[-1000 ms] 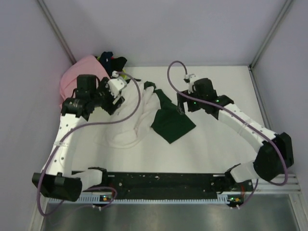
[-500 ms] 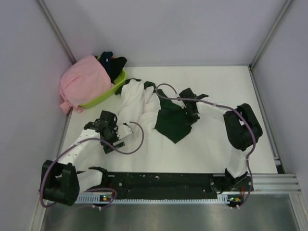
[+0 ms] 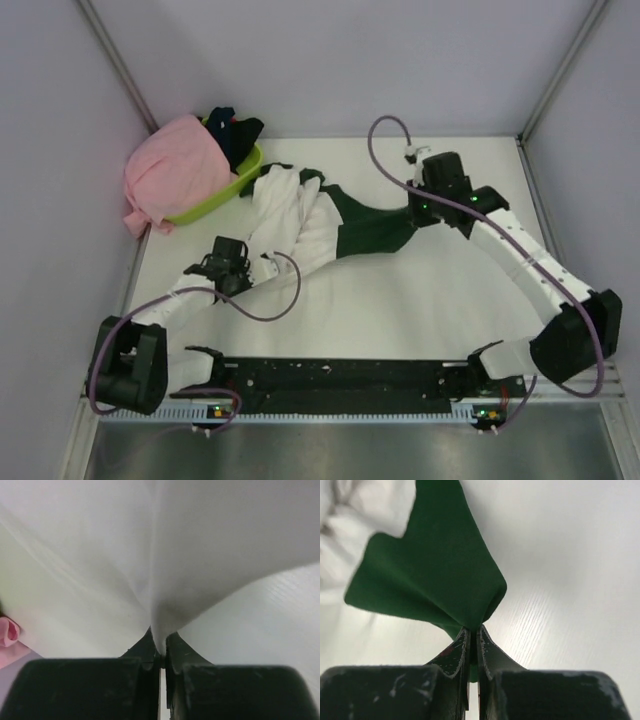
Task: Fold and stack the t-shirts
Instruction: Flatten out the tshirt
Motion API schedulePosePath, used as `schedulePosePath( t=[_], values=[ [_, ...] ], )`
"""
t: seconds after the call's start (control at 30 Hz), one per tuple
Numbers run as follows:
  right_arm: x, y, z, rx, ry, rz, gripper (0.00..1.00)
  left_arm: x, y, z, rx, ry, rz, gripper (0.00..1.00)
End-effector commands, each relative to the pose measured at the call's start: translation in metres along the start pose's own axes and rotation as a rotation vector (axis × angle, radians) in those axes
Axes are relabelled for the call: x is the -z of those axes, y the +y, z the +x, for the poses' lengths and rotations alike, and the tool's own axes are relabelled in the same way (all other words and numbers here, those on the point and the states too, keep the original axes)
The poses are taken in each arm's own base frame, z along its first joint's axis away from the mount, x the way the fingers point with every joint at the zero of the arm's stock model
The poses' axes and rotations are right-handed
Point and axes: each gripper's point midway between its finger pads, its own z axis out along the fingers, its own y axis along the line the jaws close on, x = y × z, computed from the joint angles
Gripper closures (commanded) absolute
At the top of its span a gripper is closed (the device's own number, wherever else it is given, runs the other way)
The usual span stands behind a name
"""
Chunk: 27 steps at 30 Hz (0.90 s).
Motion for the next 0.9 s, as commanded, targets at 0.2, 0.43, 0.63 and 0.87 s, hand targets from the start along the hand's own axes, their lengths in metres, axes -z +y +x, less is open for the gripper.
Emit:
schedulePosePath(
  t=[0.2, 0.43, 0.63, 0.87],
  values=[
    [0.273, -0.047, -0.128, -0.068, -0.708, 0.160, 1.00, 0.244, 0.141, -0.108, 0.349, -0.387, -0.202, 1.00],
    [0.398, -0.051, -0.113, -0.102, -0.917, 0.174, 1.00, 0.375, 0.156, -0.132, 0.306, -0.618, -0.250, 1.00],
    [0.331, -0.060, -0.156, -0.043, -0.762, 0.242, 1.00, 0.329, 0.204, -0.185, 0.279, -0.574, -0.249, 1.00],
    [0.250, -0.134, -0.263, -0.158, -0.748, 0.122, 1.00, 0.282, 0.336, -0.253, 0.375, -0.590, -0.589, 1.00]
  ],
)
